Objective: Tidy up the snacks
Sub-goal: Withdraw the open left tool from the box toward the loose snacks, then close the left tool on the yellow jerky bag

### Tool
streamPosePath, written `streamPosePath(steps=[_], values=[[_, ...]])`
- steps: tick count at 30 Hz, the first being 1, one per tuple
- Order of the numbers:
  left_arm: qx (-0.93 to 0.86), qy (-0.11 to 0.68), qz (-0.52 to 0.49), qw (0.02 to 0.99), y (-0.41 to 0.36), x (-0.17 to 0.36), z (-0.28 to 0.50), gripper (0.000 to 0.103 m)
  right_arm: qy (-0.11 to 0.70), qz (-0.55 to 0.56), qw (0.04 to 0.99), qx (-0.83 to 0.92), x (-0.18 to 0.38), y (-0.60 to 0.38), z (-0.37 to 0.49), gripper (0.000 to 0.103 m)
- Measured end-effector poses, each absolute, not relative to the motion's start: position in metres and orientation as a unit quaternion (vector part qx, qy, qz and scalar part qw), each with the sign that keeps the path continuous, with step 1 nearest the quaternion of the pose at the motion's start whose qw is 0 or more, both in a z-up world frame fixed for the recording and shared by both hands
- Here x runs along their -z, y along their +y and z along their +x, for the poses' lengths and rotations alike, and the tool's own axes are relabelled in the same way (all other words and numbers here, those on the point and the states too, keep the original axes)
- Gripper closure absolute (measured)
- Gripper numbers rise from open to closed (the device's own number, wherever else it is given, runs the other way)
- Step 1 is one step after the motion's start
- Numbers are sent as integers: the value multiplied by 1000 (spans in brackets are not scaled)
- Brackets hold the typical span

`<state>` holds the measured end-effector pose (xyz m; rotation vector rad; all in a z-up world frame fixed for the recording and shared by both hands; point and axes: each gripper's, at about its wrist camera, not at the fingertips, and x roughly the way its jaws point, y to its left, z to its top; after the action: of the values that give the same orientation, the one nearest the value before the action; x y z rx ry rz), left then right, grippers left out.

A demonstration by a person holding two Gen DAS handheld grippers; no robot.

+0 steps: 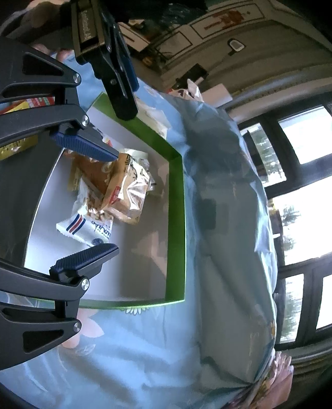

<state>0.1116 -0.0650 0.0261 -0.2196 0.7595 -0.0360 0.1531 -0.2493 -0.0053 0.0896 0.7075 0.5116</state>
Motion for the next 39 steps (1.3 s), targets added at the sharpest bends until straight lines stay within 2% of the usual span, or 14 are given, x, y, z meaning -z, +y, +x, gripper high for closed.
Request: streamPosePath(steps=[2, 4, 5, 17, 26, 39], values=[[16, 371, -107, 922, -64, -26, 110, 0, 342, 44, 906, -244, 5, -250, 153, 34], [14, 373, -106, 922, -64, -25, 109, 0, 341, 45, 908, -241, 4, -251, 153, 26], [14, 373, -105, 922, -64, -25, 108, 0, 340, 46, 908, -242, 4, -252, 152, 25], [18, 381, -95, 919, -61, -26, 88, 1, 333, 52, 908, -250, -3, -258, 140, 25], [34, 404, -126, 905, -43, -16, 64, 1, 334, 45, 899, -280, 2, -260, 112, 25], [212, 487, -260, 807, -57, 15, 24, 1, 386, 51, 862, -324, 43, -280, 52, 25]])
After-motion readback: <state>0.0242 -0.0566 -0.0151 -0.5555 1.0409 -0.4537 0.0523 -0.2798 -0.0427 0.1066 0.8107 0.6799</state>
